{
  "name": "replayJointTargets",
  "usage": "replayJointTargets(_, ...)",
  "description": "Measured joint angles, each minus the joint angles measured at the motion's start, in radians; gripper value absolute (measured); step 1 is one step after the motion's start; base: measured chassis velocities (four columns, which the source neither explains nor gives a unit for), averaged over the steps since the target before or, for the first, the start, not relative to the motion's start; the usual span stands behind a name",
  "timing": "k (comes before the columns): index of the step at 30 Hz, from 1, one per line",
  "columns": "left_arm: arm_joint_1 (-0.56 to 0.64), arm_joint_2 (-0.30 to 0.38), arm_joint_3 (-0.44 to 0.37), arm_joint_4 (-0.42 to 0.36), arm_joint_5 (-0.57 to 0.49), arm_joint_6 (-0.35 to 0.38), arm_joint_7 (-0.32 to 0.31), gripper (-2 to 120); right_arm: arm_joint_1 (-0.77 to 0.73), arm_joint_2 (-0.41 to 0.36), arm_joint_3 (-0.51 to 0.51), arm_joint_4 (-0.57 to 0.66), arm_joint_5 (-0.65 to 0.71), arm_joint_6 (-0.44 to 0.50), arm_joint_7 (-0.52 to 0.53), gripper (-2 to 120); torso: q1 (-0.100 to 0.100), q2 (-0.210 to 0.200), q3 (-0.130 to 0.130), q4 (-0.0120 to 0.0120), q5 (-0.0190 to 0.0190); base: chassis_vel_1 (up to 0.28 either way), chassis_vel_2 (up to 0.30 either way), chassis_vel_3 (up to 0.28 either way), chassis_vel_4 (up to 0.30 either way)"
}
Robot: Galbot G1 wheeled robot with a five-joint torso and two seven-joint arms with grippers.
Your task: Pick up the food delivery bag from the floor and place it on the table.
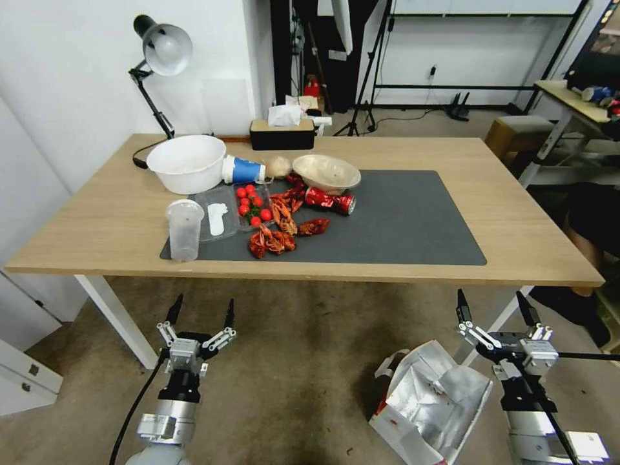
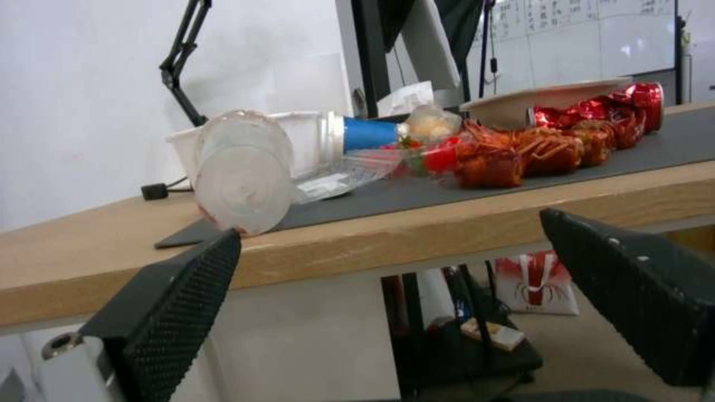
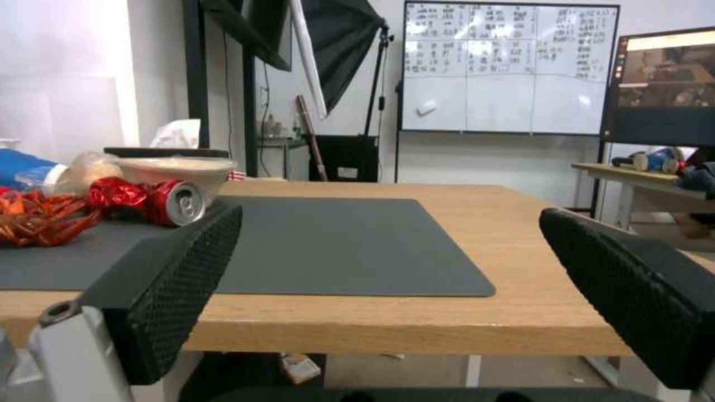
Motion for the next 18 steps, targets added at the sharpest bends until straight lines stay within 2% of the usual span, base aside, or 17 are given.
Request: replayJointTargets(18, 0.000, 0.000, 0.000, 0.000, 0.000, 0.000, 0.000, 100, 0.000, 0.000, 0.000, 0.000, 0.000, 0.000, 0.000, 100, 0.000, 0.000, 0.000, 0.0000, 0.0000, 0.000, 0.000, 0.000, 0.000)
